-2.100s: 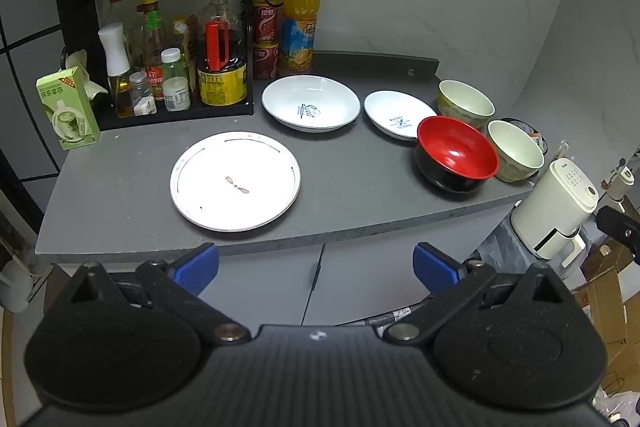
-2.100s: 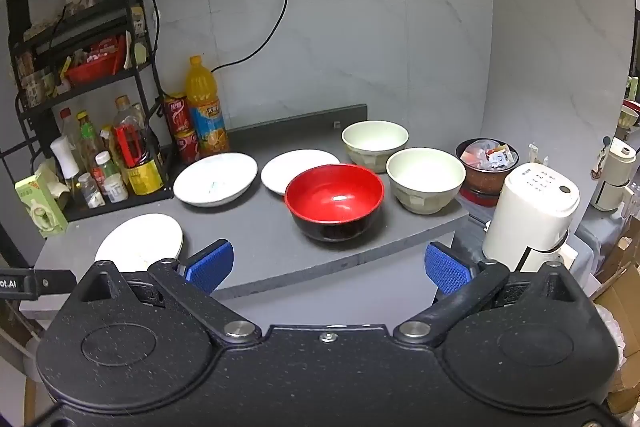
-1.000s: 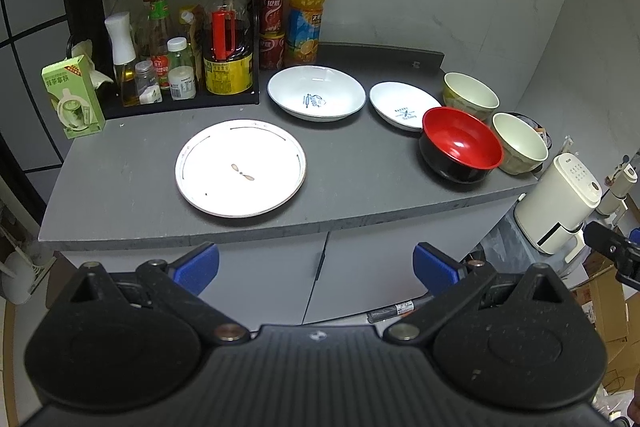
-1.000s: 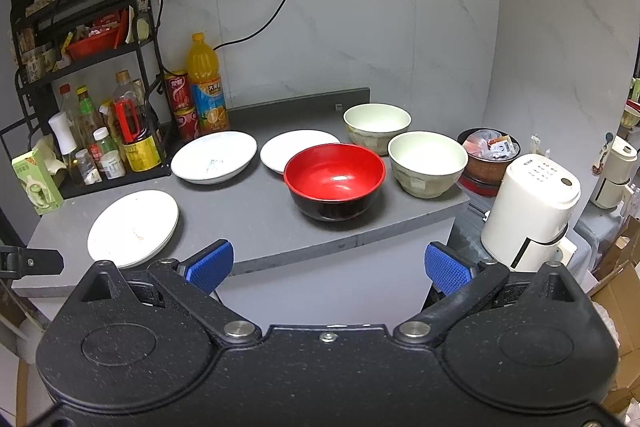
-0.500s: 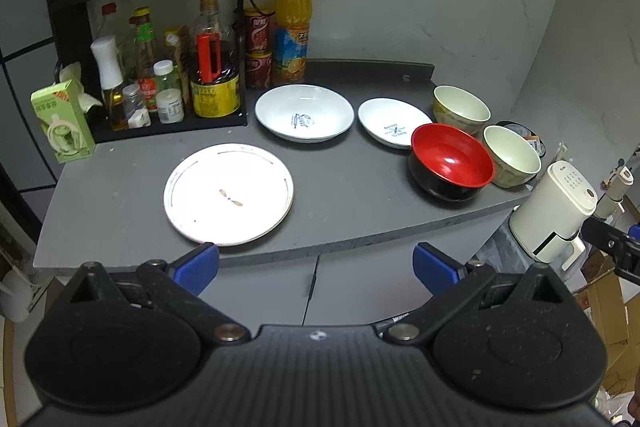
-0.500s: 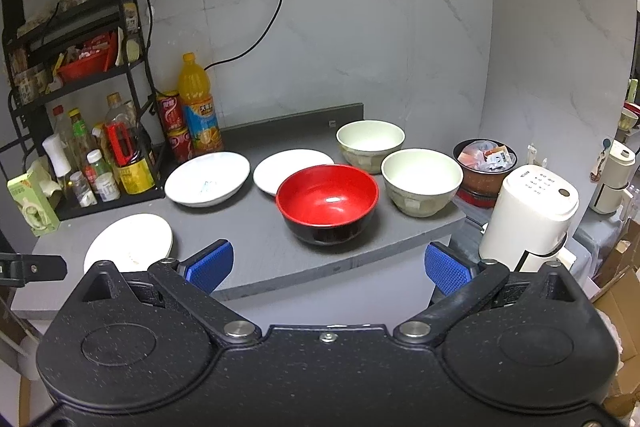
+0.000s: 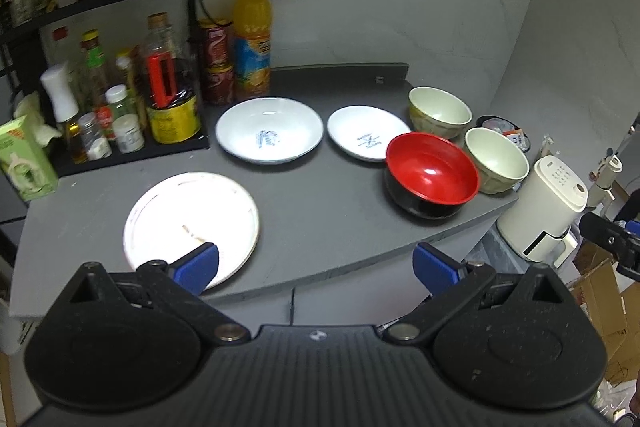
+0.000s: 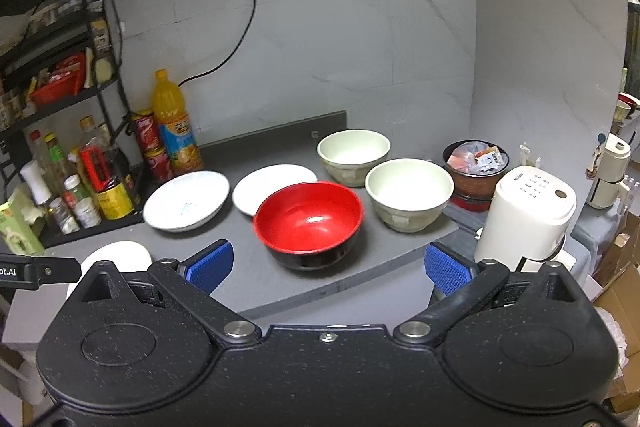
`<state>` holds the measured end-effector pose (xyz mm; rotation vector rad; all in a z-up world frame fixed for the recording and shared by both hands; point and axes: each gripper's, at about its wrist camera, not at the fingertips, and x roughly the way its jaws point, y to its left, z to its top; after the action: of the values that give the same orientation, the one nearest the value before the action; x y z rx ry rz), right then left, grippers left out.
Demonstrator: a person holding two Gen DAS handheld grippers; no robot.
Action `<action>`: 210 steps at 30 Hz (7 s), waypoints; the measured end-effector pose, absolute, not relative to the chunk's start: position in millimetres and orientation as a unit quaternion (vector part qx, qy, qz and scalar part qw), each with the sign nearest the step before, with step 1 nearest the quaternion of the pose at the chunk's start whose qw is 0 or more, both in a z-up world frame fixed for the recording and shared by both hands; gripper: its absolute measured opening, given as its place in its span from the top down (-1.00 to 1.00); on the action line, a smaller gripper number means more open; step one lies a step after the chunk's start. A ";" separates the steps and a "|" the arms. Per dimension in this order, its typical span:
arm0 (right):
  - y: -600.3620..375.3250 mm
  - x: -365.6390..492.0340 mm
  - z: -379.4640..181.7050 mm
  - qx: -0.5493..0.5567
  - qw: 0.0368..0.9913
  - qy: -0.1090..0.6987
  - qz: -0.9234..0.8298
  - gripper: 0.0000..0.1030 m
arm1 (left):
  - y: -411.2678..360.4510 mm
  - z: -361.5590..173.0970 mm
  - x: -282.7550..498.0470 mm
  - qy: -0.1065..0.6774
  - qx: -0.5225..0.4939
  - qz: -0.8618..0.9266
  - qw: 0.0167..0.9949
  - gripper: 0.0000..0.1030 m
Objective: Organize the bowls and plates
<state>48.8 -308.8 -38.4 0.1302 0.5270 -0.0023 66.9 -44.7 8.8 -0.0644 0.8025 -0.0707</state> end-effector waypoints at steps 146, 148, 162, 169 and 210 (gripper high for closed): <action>-437.2 354.0 -99.5 0.149 0.890 0.428 0.044 0.79 | -265.0 -65.8 426.0 0.526 -0.046 -0.127 0.839 0.70; -426.9 350.7 -98.9 0.149 0.889 0.430 0.046 0.79 | -253.9 -62.6 422.0 0.523 -0.050 -0.125 0.842 0.70; -373.1 329.2 -115.9 0.135 0.880 0.452 0.049 0.79 | -188.2 -76.5 394.1 0.538 -0.076 -0.109 0.833 0.70; -351.9 324.6 -123.5 0.108 0.875 0.468 0.055 0.79 | -172.4 -93.1 385.2 0.549 -0.084 -0.095 0.826 0.69; -359.2 329.0 -126.3 0.165 0.843 0.504 0.083 0.41 | -161.4 -92.0 383.3 0.573 -0.074 -0.064 0.814 0.28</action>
<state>329.0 -359.2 -126.3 0.3490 1.0648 0.1753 383.3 -161.4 -92.0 -0.1582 1.2228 -0.1371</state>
